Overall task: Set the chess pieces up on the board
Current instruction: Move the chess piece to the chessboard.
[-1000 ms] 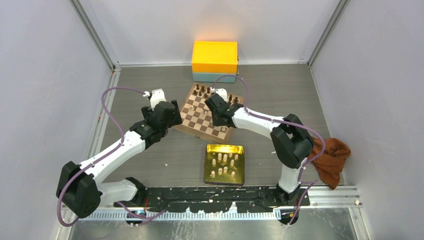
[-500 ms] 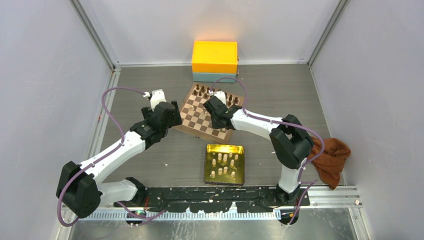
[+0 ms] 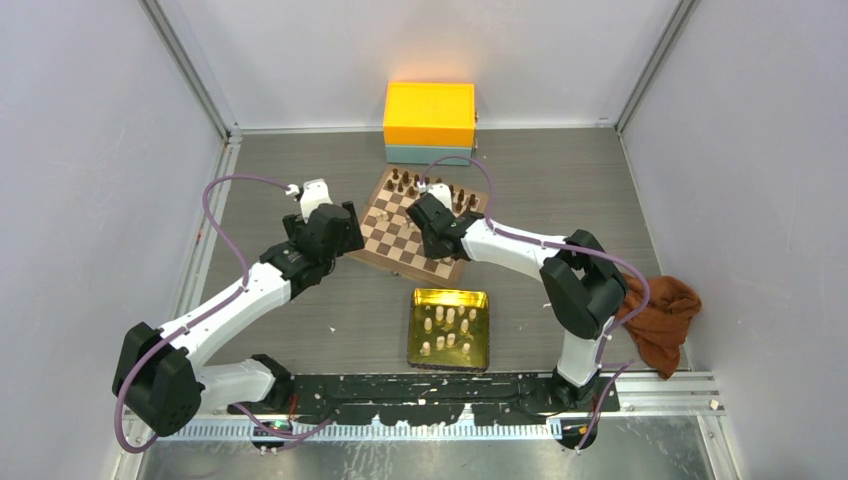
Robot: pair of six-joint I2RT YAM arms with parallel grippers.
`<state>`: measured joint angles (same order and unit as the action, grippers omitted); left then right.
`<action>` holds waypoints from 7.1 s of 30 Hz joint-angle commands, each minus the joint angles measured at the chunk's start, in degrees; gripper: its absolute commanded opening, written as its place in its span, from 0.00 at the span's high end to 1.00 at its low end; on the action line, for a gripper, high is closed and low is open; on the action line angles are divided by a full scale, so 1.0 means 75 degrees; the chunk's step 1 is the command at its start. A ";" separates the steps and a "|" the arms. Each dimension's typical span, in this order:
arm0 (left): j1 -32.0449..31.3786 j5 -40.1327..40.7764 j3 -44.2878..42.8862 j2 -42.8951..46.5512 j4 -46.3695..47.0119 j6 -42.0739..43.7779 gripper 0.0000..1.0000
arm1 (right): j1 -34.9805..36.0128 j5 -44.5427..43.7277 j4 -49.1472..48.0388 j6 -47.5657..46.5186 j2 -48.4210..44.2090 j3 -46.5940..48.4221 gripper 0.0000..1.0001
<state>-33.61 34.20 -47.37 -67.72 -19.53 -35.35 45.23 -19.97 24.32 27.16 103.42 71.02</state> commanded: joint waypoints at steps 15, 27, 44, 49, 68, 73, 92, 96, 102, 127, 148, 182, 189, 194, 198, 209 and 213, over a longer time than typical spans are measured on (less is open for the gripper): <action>0.0045 0.0023 0.0047 0.0135 0.0343 -0.0097 0.03 | 0.0074 0.0025 0.0006 0.0053 -0.0406 -0.0014 0.81; 0.0041 0.0020 0.0001 0.0112 0.0361 -0.0091 0.03 | 0.0077 -0.0062 0.0149 -0.0139 -0.0569 0.0262 0.66; 0.0047 0.0025 -0.0127 0.0011 0.0382 -0.0032 0.03 | 0.0083 0.0101 0.0375 -0.0906 -0.0277 0.1162 0.65; 0.0040 0.0031 -0.0196 -0.0040 0.0374 0.0024 0.03 | 0.0047 0.0410 0.0098 -0.1626 0.0055 0.1470 0.52; 0.0191 -0.0077 -0.0087 0.0025 0.0454 0.0061 0.02 | -0.0561 0.1757 -0.0907 -0.2531 0.1199 0.1956 0.46; 0.0214 -0.0106 -0.0070 -0.0062 0.0493 0.0048 0.02 | -0.0640 0.1988 -0.0995 -0.2581 0.1343 0.2061 0.48; 0.0326 -0.0165 -0.0041 -0.0122 0.0559 0.0043 0.02 | -0.0780 0.2405 -0.0920 -0.2625 0.1741 0.2476 0.65; 0.0344 -0.0176 -0.0024 -0.0134 0.0565 0.0049 0.02 | -0.0822 0.2449 -0.0898 -0.2622 0.1795 0.2507 0.69; 0.0357 -0.0188 -0.0023 -0.0158 0.0584 0.0034 0.02 | -0.0854 0.2494 -0.0898 -0.2611 0.1841 0.2475 0.71; 0.0367 -0.0288 0.0117 0.0151 0.0443 -0.0125 0.03 | -0.0848 0.2346 -0.1070 -0.2432 0.0712 0.1458 0.95; 0.0367 -0.0376 0.0187 0.0159 0.0434 -0.0220 0.03 | -0.0565 0.2221 -0.1027 -0.2309 0.0012 0.0372 0.95; 0.0367 -0.0478 0.0150 0.0094 0.0430 -0.0255 0.03 | -0.0394 0.2027 -0.0980 -0.2379 -0.0196 0.0126 0.65; 0.0373 -0.0472 0.0164 0.0110 0.0436 -0.0267 0.03 | -0.0395 0.2019 -0.0966 -0.2419 -0.0240 0.0210 0.62; 0.0367 -0.0458 0.0141 0.0124 0.0418 -0.0255 0.03 | -0.0383 0.2029 -0.0806 -0.2528 -0.0194 0.0623 0.62; 0.0367 -0.0458 0.0141 0.0124 0.0413 -0.0266 0.03 | -0.0387 0.2029 -0.0695 -0.2603 0.0028 0.1048 0.62; 0.0367 -0.0401 0.0176 0.0153 0.0412 -0.0243 0.03 | -0.0394 0.2079 -0.0550 -0.2806 0.1232 0.2582 0.62; 0.0367 -0.0417 0.0199 0.0170 0.0420 -0.0244 0.03 | -0.0405 0.2068 -0.0483 -0.2825 0.1630 0.2951 0.62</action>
<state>-31.09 30.35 -46.15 -67.83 -17.82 -37.08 41.95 -3.97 20.34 7.16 113.84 89.12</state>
